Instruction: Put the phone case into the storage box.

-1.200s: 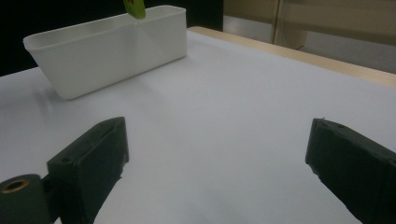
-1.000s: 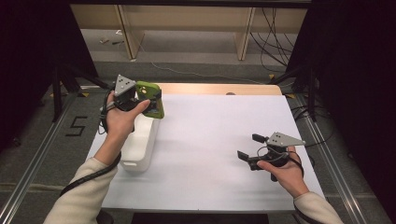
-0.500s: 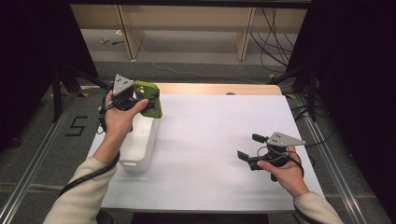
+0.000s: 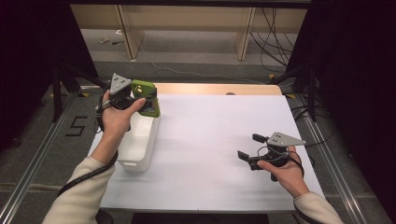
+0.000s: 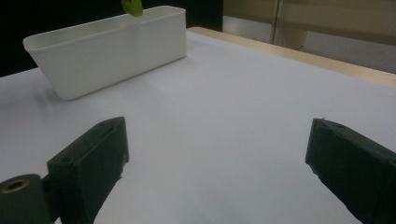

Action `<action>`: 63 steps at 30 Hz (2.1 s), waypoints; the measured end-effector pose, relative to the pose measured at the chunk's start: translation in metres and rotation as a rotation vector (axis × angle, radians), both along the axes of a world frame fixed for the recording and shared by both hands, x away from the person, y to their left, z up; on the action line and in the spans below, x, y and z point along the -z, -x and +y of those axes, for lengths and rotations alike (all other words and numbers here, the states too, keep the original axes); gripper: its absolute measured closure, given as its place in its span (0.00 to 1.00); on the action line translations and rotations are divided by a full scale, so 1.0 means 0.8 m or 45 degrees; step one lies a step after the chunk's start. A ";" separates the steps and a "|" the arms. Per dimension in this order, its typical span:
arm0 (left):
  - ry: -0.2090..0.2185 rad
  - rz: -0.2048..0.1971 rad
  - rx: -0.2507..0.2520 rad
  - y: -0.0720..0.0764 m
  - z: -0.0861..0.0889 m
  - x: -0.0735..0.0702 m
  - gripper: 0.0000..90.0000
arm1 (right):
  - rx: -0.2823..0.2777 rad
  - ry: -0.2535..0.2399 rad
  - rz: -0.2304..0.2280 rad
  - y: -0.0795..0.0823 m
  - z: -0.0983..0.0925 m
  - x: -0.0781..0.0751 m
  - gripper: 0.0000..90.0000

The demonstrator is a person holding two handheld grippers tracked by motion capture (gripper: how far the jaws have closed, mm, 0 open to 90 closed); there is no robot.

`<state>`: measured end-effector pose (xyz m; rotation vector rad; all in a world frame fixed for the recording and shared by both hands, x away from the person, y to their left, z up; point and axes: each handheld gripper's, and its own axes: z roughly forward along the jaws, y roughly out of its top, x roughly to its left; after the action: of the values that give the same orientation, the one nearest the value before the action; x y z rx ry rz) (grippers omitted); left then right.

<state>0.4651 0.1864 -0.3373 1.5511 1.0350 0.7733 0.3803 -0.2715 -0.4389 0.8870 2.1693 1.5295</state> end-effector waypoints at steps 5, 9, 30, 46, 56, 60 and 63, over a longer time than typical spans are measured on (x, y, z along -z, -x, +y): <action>-0.001 0.000 -0.007 -0.001 0.004 -0.001 0.19 | 0.000 0.000 0.000 0.000 0.000 0.000 0.08; 0.001 0.002 -0.011 -0.002 0.006 0.000 0.19 | -0.003 0.001 0.002 0.000 0.000 0.000 0.08; -0.013 0.008 -0.033 -0.005 0.015 0.002 0.19 | -0.004 -0.004 -0.002 0.000 0.001 0.000 0.08; -0.013 0.007 -0.058 -0.007 0.023 0.003 0.19 | -0.002 -0.005 -0.002 0.000 0.001 0.000 0.08; -0.011 0.006 -0.055 -0.009 0.024 0.004 0.19 | -0.003 -0.004 -0.002 0.000 0.001 0.000 0.08; -0.018 0.009 -0.049 -0.009 0.021 0.005 0.19 | -0.001 -0.006 -0.003 0.000 0.000 0.000 0.08; -0.018 0.008 -0.043 -0.010 0.018 0.005 0.19 | 0.002 -0.004 -0.001 0.000 0.000 0.000 0.08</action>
<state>0.4735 0.2010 -0.3410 1.5529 1.0647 0.8009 0.3801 -0.2716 -0.4387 0.8886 2.1657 1.5328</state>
